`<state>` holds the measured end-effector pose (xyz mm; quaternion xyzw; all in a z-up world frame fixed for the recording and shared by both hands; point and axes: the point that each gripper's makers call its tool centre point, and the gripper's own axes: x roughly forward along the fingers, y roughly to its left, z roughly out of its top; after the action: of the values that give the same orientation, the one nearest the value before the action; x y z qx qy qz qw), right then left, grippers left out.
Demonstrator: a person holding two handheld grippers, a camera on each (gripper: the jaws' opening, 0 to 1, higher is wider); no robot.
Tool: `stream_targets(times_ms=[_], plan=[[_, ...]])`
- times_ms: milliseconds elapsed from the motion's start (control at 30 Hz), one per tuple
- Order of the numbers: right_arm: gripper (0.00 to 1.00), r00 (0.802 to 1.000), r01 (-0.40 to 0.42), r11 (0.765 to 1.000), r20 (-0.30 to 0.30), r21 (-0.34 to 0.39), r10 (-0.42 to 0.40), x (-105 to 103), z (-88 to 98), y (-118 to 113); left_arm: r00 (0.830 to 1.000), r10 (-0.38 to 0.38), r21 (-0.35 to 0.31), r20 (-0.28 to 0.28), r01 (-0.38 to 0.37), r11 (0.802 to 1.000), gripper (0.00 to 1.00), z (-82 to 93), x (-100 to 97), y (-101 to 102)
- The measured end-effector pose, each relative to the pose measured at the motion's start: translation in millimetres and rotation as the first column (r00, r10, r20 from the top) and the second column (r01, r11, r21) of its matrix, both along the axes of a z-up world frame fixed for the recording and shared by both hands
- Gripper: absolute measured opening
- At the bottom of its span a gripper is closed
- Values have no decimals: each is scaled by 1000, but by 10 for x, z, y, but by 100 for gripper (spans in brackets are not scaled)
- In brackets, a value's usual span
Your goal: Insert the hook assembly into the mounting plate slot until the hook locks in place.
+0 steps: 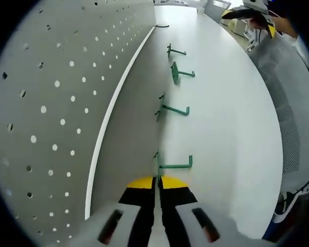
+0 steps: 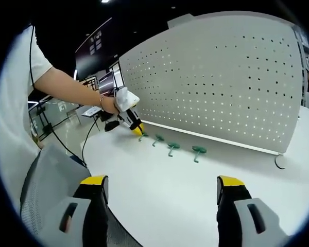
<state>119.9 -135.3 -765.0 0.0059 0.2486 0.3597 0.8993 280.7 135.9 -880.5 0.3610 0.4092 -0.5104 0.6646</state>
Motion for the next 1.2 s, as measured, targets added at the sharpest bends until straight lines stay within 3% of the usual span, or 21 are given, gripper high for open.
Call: stream_targets(times_ms=[67,133,267,433,500,767,1067,1200], plan=[[84,1000,1,1000,5,10,-1,10,26,3,1000,22,-60,-21,-23,998,3,7,-32,-41],[84,1000,5,1000,8,13,-5,18,41,-1,999,32,-75,12,-31,997,3,16,-11,-27],[84,1000,9,1000,10,21,-9,19,63,1,995,90,-132,33,-85,988,3,97,31,-67],[84,1000,12,1000,15,25,-12,34,82,-7,993,107,-177,59,-95,980,3,229,42,-130],[84,1000,12,999,15,30,-13,32,86,-4,990,128,-228,60,-111,967,3,302,65,-192],[83,1000,23,999,20,45,-24,30,114,-16,981,181,-330,75,-146,933,3,539,71,-313],[83,999,20,998,34,55,-21,52,161,20,968,220,-421,120,-151,894,3,862,28,-414],[83,999,17,998,38,56,-19,64,178,40,964,232,-430,127,-157,889,3,888,5,-419]])
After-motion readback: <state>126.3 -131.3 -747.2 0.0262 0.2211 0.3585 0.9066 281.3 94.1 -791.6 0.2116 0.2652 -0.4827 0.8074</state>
